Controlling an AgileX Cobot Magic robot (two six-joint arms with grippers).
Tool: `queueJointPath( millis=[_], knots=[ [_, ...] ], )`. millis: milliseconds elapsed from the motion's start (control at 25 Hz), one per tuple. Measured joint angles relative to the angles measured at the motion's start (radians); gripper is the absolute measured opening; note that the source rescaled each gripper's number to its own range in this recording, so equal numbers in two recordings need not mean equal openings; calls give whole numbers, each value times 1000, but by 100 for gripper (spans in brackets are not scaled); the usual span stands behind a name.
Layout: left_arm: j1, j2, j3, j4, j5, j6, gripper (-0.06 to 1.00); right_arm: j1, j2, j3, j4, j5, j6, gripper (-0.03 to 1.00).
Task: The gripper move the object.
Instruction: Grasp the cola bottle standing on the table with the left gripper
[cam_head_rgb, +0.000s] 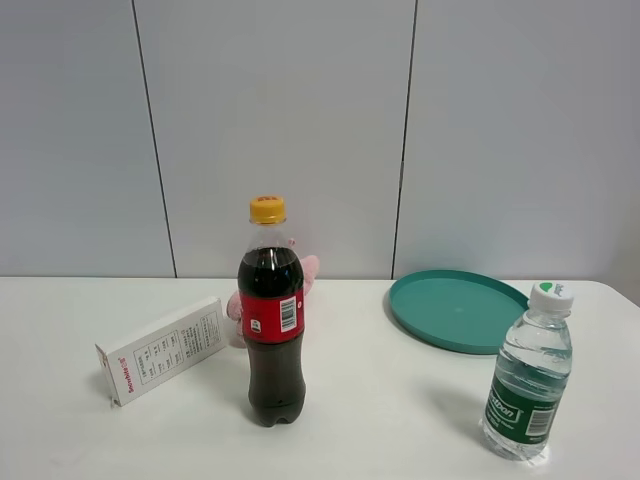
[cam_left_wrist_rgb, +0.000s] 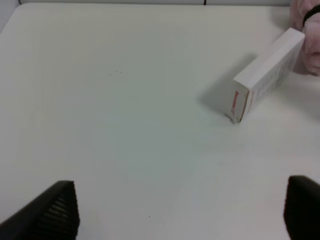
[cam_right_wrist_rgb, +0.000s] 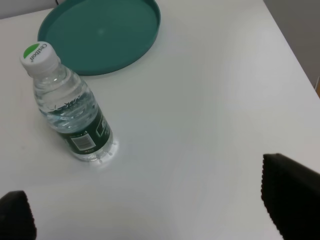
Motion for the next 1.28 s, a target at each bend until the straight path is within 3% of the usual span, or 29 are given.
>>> queueJointPath(
  millis=[560, 840, 1040, 1280],
  knots=[
    [0, 27, -4, -6, 9, 0, 58, 0, 0, 0, 0, 0, 0, 100],
    [0, 295, -209, -17, 86, 77, 58, 0, 0, 0, 0, 0, 0, 100],
    [0, 492, -354, -153, -26, 146, 58, 0, 0, 0, 0, 0, 0, 100],
    [0, 742, -462, -376, -100, 350, 58, 0, 0, 0, 0, 0, 0, 100]
  ],
)
